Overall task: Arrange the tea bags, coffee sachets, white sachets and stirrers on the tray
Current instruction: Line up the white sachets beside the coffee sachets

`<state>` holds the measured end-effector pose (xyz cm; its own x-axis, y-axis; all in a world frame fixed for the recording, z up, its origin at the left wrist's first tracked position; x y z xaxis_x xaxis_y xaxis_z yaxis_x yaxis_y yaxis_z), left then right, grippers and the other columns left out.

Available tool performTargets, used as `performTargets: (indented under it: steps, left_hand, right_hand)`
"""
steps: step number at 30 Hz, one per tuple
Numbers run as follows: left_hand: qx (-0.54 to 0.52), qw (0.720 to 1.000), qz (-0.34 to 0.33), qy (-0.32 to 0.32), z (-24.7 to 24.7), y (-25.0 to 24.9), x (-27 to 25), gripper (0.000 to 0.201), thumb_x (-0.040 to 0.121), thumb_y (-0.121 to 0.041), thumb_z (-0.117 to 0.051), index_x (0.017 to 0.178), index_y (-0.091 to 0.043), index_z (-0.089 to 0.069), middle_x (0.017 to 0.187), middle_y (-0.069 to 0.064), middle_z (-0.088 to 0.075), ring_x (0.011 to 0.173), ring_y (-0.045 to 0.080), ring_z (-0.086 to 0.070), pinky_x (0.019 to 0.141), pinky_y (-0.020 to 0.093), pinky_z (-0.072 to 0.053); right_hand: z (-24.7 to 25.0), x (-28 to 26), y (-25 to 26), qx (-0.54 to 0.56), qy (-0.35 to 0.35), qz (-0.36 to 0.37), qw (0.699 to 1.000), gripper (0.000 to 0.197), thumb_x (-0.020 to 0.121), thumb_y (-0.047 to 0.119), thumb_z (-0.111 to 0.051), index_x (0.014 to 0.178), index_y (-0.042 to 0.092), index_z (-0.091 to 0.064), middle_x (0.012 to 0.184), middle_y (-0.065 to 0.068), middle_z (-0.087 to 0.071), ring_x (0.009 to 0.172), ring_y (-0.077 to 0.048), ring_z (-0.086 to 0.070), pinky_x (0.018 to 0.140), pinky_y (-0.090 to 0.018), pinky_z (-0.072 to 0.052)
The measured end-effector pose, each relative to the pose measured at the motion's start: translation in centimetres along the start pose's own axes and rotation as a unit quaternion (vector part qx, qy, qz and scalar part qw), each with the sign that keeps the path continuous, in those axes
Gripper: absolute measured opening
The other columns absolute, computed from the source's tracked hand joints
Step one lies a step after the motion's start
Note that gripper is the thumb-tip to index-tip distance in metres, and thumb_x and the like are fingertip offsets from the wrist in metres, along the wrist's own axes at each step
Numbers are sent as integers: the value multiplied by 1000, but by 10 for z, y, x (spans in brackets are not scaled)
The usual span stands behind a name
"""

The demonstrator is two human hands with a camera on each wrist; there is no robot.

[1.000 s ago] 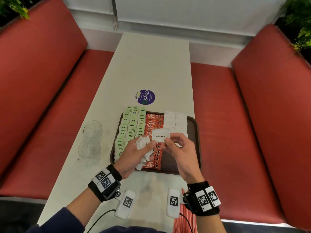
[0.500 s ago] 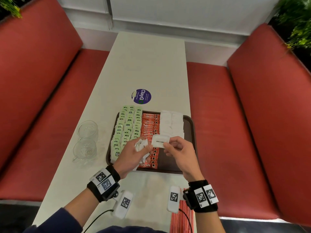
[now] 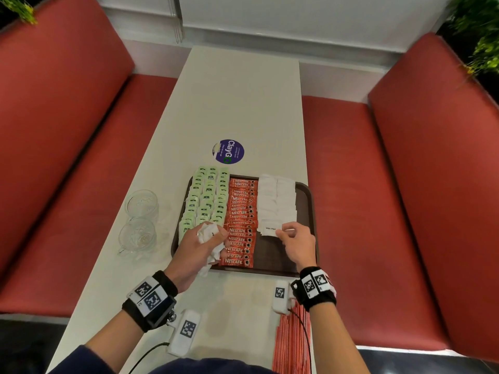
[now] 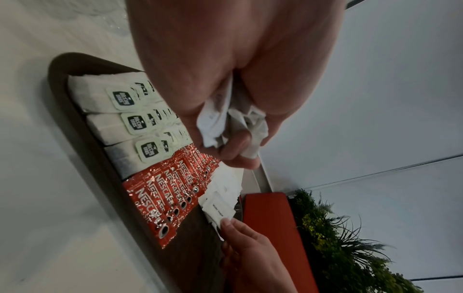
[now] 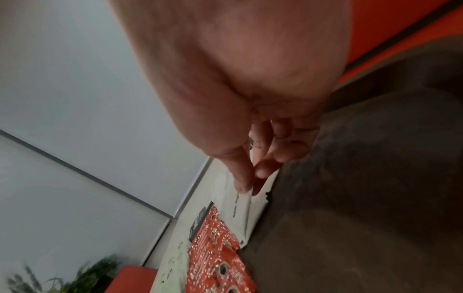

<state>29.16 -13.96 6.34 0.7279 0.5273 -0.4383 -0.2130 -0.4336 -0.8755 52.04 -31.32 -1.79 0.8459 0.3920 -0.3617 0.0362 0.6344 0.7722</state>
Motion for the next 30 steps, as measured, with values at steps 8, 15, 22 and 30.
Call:
performTargets:
  steps: [8, 15, 22, 30]
  left_hand:
    - [-40, 999, 16, -3, 1, 0, -3, 16, 102, -17, -72, 110, -4, -68, 96, 22, -72, 71, 25, -64, 57, 27, -51]
    - [-113, 992, 52, 13, -7, 2, 2, 23, 105, -16, -67, 122, 0, -66, 104, 26, -70, 75, 26, -67, 50, 22, -48]
    - [-96, 992, 58, 63, -16, -6, -1, 28, 108, -4, -52, 134, 1, -60, 108, 28, -72, 75, 24, -66, 52, 23, -47]
    - [12, 990, 53, 127, -25, -7, -4, 25, 105, -6, -63, 129, -2, -61, 101, 31, -71, 79, 33, -68, 66, 34, -57]
  right_hand:
    - [-13, -2, -3, -48, -24, -33, 998, 19, 96, 34, -83, 101, 32, -65, 97, 9, -73, 103, -22, -67, 84, -39, -56]
    - [-15, -11, 9, -163, -78, 15, 983, 31, 94, 38, -84, 103, 28, -56, 93, 8, -68, 88, -19, -68, 73, -37, -56]
    - [-13, -44, 74, 7, 19, 146, 989, 14, 103, 41, -75, 101, 29, -67, 95, 10, -72, 87, -5, -67, 68, -12, -47]
    - [-19, -83, 123, 38, 229, 235, 944, 7, 99, 32, -82, 102, 27, -77, 102, 11, -76, 92, -9, -70, 82, -19, -55]
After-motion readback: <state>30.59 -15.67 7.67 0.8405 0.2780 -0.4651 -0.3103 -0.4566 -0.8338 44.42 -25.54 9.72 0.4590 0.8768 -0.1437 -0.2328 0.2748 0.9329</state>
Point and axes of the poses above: each hand's wrist, its own x-axis towards the middle knuckle, its own z-axis out of the back of the hand, y = z × x, the point moved 5 cm from there along x, towards the middle knuckle
